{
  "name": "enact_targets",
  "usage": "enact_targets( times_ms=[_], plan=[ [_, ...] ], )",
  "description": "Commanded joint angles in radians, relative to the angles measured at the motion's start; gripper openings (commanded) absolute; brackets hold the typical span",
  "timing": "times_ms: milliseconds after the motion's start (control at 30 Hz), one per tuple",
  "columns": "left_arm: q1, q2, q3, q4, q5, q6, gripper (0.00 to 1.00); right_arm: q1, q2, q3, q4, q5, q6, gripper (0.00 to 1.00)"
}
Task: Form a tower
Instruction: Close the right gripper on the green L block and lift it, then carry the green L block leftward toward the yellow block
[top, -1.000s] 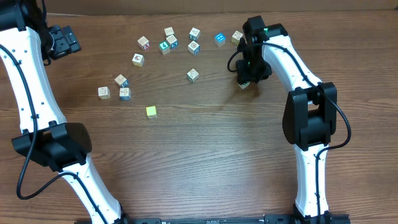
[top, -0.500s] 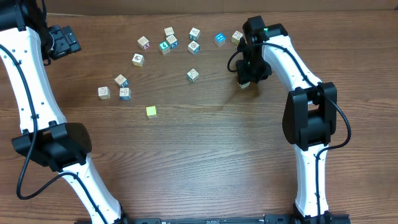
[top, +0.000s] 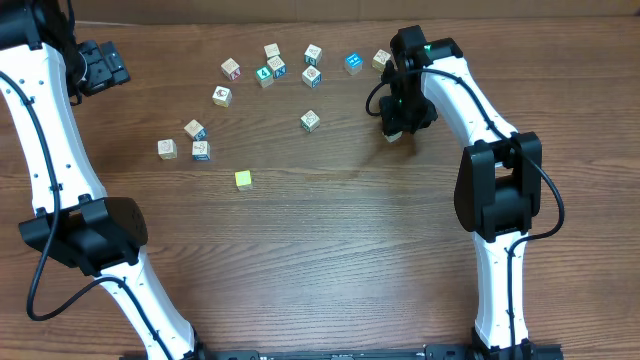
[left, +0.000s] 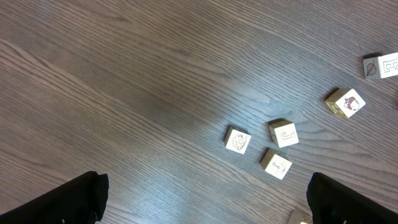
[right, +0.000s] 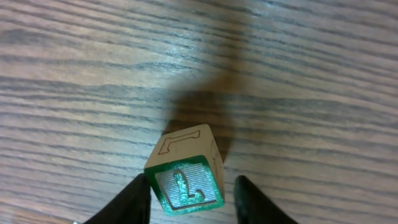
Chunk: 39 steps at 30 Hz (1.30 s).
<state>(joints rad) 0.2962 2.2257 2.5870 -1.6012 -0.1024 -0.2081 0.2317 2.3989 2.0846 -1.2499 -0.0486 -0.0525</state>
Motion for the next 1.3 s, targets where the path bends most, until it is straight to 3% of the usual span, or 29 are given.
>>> enact_targets(
  times_ms=[0, 100, 133, 433, 800, 1033, 1267],
  plan=[
    [-0.003, -0.005, 0.013, 0.002, -0.009, -0.009, 0.99, 0.004, -0.033, -0.005, 0.002, -0.006, -0.001, 0.38],
    [-0.003, -0.006, 0.013, 0.002, -0.009, -0.009, 1.0, 0.004, -0.033, -0.005, -0.006, -0.006, 0.0, 0.36],
    [-0.003, -0.005, 0.013, 0.002, -0.009, -0.009, 0.99, 0.004, -0.033, -0.004, -0.009, -0.005, 0.013, 0.29],
    [-0.005, -0.005, 0.013, 0.002, -0.009, -0.009, 0.99, 0.059, -0.079, 0.079, -0.059, -0.034, 0.168, 0.27],
    [-0.003, -0.006, 0.013, 0.002, -0.009, -0.009, 1.0, 0.317, -0.13, 0.08, -0.006, -0.025, 0.553, 0.27],
    [-0.003, -0.005, 0.013, 0.002, -0.009, -0.01, 1.0, 0.512, -0.13, 0.08, 0.121, 0.119, 0.654, 0.27],
    [-0.003, -0.005, 0.013, 0.002, -0.009, -0.01, 1.0, 0.636, -0.128, 0.08, 0.201, 0.242, 0.659, 0.27]
  ],
)
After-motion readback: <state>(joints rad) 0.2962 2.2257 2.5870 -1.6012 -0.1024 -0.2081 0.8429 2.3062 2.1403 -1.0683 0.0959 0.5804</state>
